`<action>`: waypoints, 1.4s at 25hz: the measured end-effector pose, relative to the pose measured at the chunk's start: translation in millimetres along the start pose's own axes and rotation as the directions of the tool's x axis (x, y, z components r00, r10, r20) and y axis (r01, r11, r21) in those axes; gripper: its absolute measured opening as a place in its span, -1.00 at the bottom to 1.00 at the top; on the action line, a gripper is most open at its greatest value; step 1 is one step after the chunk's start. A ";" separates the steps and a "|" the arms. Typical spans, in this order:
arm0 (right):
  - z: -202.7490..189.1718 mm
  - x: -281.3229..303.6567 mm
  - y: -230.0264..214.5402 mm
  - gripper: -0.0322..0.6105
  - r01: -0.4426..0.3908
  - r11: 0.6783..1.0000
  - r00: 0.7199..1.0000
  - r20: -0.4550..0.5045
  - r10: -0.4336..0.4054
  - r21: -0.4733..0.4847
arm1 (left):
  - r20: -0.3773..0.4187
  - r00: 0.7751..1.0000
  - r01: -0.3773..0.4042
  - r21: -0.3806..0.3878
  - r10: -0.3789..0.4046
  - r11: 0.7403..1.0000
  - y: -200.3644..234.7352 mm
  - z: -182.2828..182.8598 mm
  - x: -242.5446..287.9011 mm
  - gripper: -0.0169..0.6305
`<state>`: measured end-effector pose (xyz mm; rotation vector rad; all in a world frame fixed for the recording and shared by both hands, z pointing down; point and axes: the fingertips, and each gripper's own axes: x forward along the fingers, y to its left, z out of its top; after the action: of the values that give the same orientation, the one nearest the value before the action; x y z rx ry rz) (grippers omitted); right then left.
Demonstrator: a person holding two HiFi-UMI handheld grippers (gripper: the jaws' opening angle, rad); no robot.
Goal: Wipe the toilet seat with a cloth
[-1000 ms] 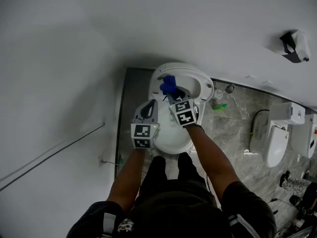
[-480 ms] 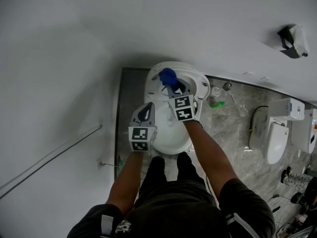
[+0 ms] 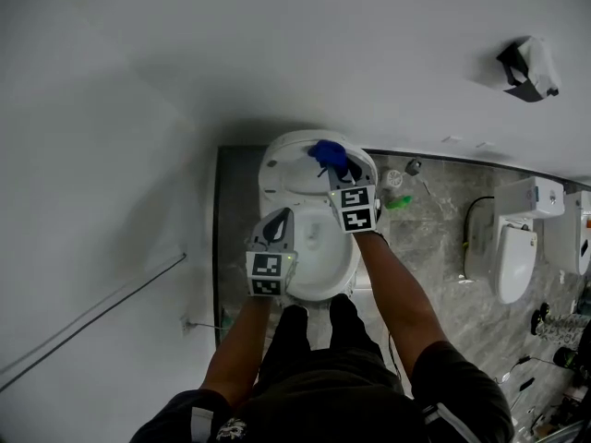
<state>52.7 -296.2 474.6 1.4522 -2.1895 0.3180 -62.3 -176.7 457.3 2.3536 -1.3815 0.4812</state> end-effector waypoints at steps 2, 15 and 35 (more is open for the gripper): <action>-5.4 -3.4 -10.4 -0.59 0.020 1.000 1.000 -0.003 -0.020 0.005 | -0.002 1.000 0.010 0.006 -0.010 1.000 -5.4 0.5 3.6 -0.91; -66.8 -20.2 -54.8 -0.59 0.150 0.988 0.988 -0.049 -0.149 0.031 | -0.079 0.997 0.020 -0.029 -0.022 0.999 -27.6 -49.1 24.6 -0.91; -235.2 9.8 -60.6 -0.59 0.197 0.978 0.950 -0.259 -0.172 0.074 | -0.153 0.985 0.078 -0.024 -0.081 0.997 -39.2 -145.9 80.8 -0.91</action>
<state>168.1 -223.4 675.7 1.5637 -1.8443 0.5214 -5.6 -150.7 617.0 2.2948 -1.2130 0.6108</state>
